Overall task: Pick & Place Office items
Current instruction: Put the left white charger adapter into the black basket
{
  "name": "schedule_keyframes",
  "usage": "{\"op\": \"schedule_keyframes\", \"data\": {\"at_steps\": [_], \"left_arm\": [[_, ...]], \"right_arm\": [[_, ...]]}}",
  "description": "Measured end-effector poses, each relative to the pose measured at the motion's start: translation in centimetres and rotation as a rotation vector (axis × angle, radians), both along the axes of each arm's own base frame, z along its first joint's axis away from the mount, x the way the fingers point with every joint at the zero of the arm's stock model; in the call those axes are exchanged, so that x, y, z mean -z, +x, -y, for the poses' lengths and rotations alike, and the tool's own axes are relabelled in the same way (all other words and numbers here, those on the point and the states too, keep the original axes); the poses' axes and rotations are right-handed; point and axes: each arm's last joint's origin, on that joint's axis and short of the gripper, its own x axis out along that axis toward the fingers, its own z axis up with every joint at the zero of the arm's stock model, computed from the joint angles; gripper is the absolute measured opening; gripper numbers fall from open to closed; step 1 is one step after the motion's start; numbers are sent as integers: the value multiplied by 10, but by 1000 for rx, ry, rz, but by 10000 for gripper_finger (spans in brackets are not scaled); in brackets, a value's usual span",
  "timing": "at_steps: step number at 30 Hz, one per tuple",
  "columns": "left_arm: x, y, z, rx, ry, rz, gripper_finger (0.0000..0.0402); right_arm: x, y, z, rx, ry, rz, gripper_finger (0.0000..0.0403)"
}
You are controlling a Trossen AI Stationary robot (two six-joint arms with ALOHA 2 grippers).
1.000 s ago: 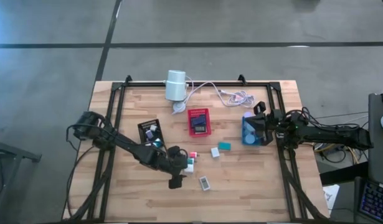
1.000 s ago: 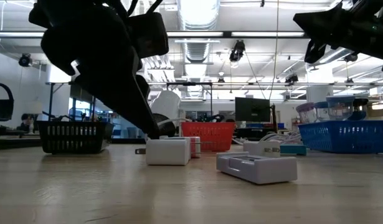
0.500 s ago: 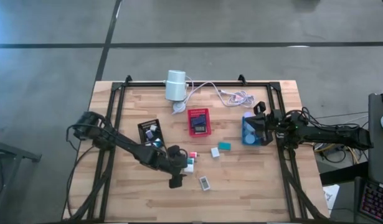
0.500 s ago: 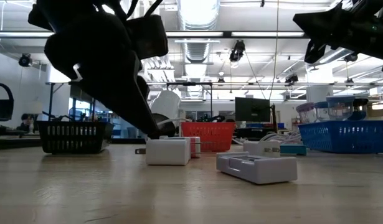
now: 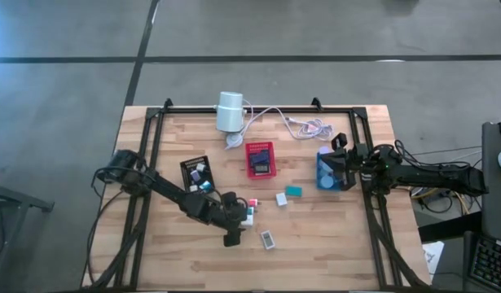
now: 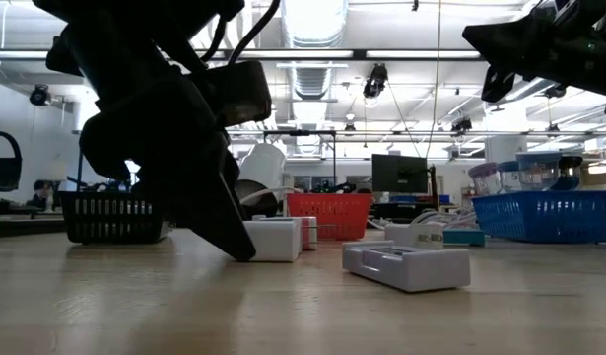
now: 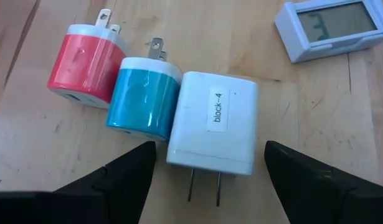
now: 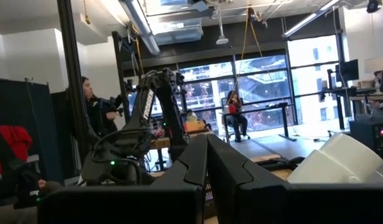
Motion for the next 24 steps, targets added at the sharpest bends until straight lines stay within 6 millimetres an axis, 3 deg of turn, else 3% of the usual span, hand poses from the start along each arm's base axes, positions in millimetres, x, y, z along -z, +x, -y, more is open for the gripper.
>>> {"op": "schedule_keyframes", "data": {"at_steps": [13, 17, 22, 24], "left_arm": [[-2, 2, -1, -13, 11, 30, 292], [-2, 2, 0, -7, 3, 25, 248], [-2, 2, 0, 21, 3, 21, 155], [-2, 2, 1, 32, -3, 18, 152]], "right_arm": [[1, 0, 0, 1, 2, -7, 8], [1, 0, 0, 2, 2, -7, 8], [1, 0, 0, 4, -1, -7, 8], [1, 0, 0, 4, -1, -7, 8]]}}
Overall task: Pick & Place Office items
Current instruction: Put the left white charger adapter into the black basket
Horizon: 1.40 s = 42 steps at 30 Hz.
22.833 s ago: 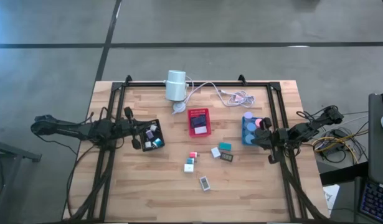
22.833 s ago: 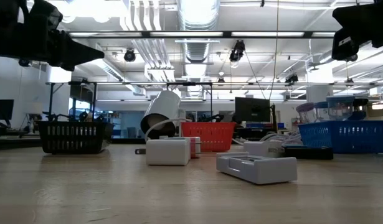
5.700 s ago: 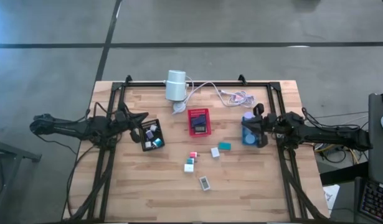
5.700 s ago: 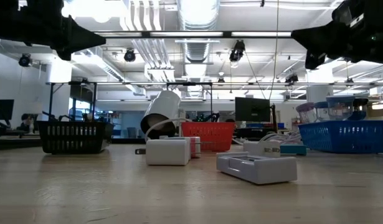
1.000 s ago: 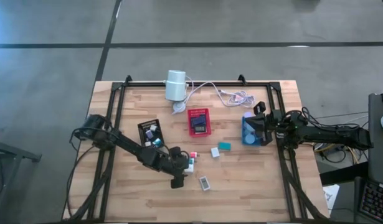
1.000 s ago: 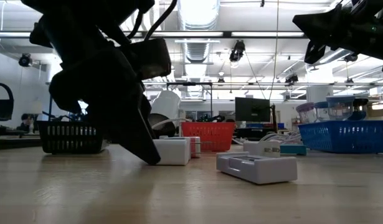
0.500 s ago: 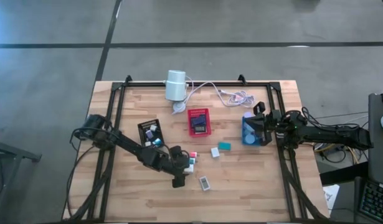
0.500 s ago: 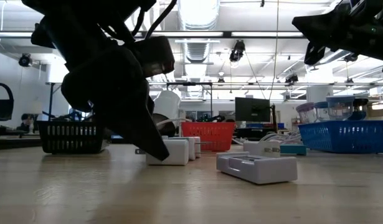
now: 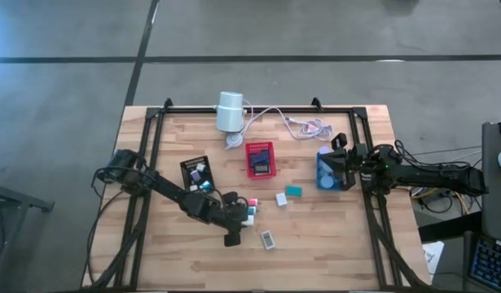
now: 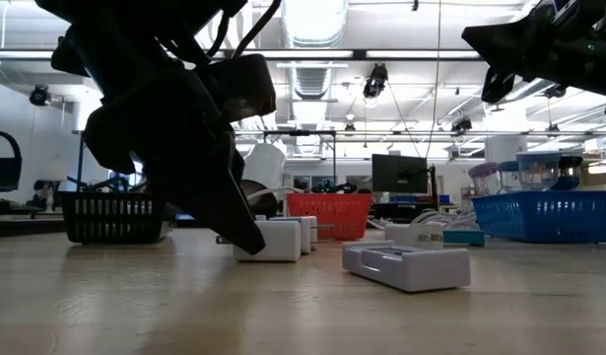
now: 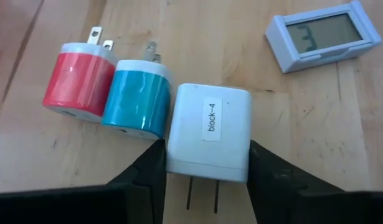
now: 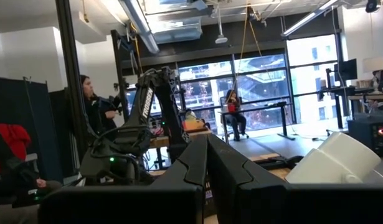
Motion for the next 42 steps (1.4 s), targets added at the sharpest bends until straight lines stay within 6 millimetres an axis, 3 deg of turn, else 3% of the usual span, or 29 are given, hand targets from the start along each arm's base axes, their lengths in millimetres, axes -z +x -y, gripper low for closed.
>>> {"op": "schedule_keyframes", "data": {"at_steps": [7, 10, 14, 18, 24, 27, 30, 37, 42], "left_arm": [[-6, -3, 4, 51, -27, -7, 152], [-19, -6, 8, 74, -31, 25, 152], [-50, -14, 11, 94, -15, 112, 152], [-93, -28, 9, 77, 29, 252, 152], [-154, -73, -9, 25, 116, 493, 152], [-174, -102, -25, -29, 152, 623, 152], [-176, -131, -43, -77, 170, 742, 152], [-142, -176, -74, -76, 150, 1098, 152], [-123, -193, -100, -193, 180, 1041, 152]], "right_arm": [[2, 1, 0, 1, 1, -19, 8], [2, 1, 0, 0, 1, -19, 8], [2, 1, 0, 1, 1, -22, 8], [2, 1, 0, 3, 2, -22, 8], [2, 1, 0, 5, 3, -23, 8], [2, 1, 0, 8, -6, -22, 8], [1, 0, 0, 14, -19, -16, 8], [1, 0, 0, 15, -19, -15, 8], [1, 0, 0, 14, -17, -16, 8]]}}
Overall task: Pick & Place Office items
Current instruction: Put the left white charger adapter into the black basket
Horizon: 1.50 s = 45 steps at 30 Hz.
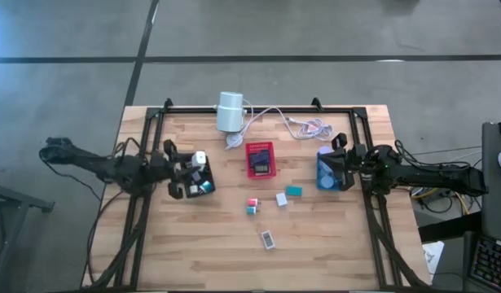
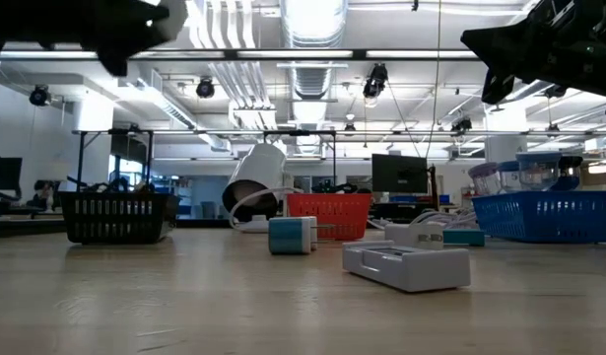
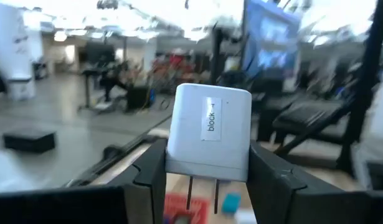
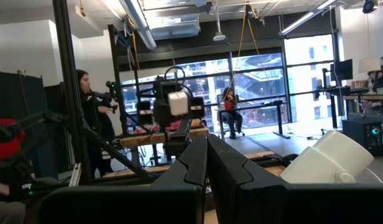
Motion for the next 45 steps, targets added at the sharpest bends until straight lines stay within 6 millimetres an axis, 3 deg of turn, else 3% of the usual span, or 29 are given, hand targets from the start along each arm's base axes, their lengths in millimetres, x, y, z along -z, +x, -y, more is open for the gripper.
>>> {"op": "schedule_keyframes", "data": {"at_steps": [10, 23, 40, 45], "left_arm": [[16, -37, -13, 63, -2, 4, 152], [69, -35, -13, 46, -16, -104, 152], [70, -34, -13, 44, -44, -119, 152], [70, -34, -13, 44, -45, -120, 152]], "right_arm": [[0, 0, 0, 1, -2, -1, 8], [2, 2, 0, -1, 7, -24, 8], [3, 2, 2, 34, 16, -28, 8], [14, 5, 5, 118, 109, -129, 8]]}}
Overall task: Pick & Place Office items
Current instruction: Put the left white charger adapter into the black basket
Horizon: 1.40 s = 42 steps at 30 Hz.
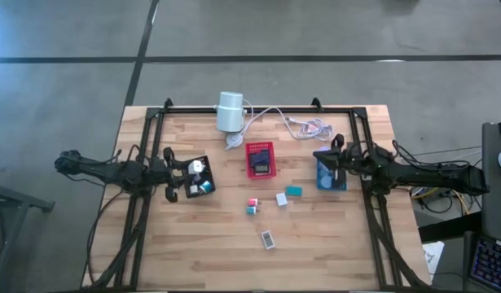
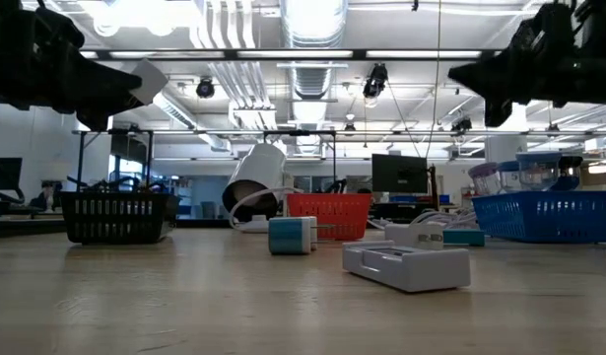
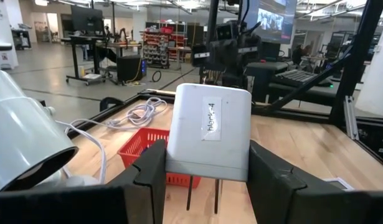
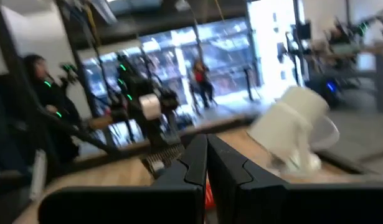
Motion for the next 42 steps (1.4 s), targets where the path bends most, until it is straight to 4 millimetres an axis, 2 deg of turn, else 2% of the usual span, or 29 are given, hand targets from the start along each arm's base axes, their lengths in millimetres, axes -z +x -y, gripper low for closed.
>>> {"op": "schedule_keyframes", "data": {"at_steps": [11, 24, 30, 36, 42], "left_arm": [[0, 0, 0, 2, -10, 0, 152], [1, 0, 1, 31, -60, -6, 152], [-1, -3, 0, -9, -166, -167, 152], [-17, -6, -2, -78, -263, -285, 152], [-32, 3, 0, -147, -300, -445, 152]], "right_arm": [[14, 1, 1, 26, -59, -162, 8], [4, -13, -2, 41, -136, -86, 8], [5, -13, -2, 45, -131, -88, 8], [5, -13, -2, 44, -128, -95, 8], [5, -13, -2, 45, -128, -95, 8]]}}
